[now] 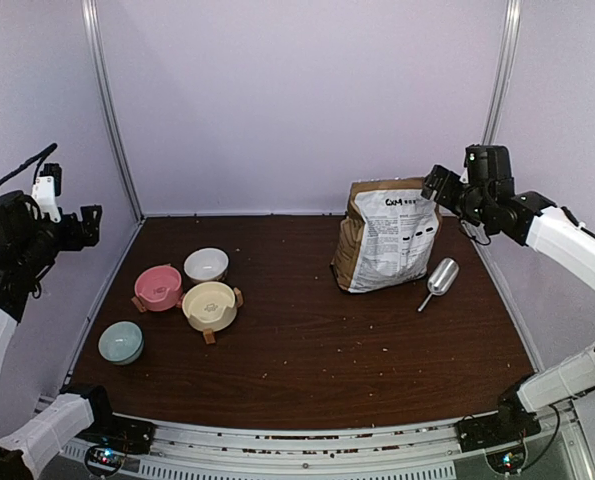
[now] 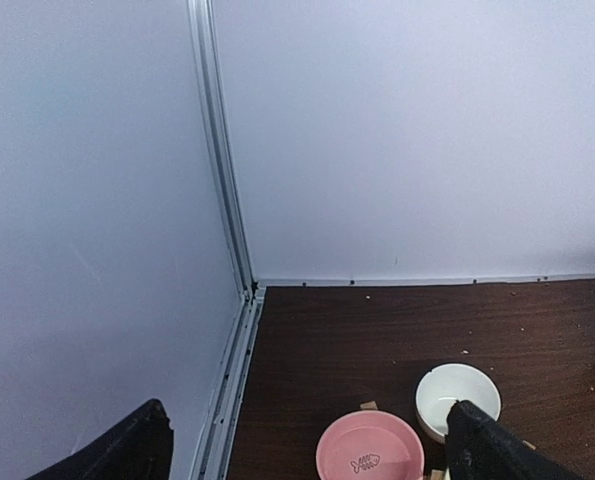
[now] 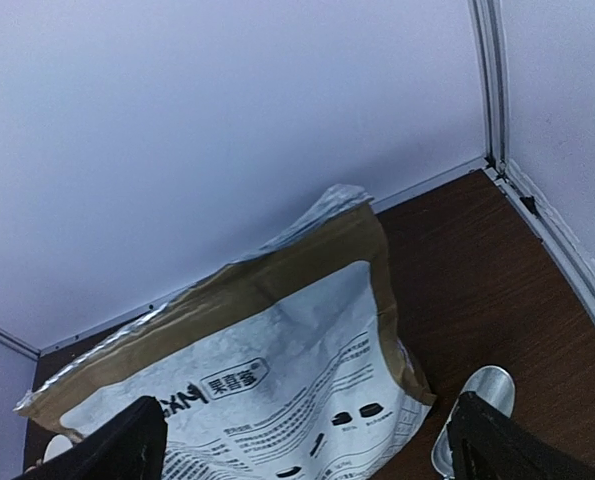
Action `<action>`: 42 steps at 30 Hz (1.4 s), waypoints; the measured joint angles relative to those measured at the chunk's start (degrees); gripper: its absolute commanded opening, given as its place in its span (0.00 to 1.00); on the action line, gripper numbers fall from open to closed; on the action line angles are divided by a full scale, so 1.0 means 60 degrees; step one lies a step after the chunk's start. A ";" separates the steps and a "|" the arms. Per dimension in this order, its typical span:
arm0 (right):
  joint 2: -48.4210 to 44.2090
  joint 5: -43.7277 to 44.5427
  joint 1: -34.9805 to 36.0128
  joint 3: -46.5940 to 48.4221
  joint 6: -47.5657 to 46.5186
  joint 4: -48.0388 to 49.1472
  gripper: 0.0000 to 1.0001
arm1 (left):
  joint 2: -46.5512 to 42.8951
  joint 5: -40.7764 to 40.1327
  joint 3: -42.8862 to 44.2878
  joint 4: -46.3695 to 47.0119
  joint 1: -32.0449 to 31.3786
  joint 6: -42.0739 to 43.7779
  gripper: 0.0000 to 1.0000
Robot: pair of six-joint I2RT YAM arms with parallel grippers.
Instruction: Serve the pet food
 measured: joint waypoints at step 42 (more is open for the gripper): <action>0.0404 -0.4324 0.0193 -0.1260 -0.0572 -0.1355 0.00 | 0.2295 0.0091 -0.0186 -0.0113 0.0000 -0.0080 0.98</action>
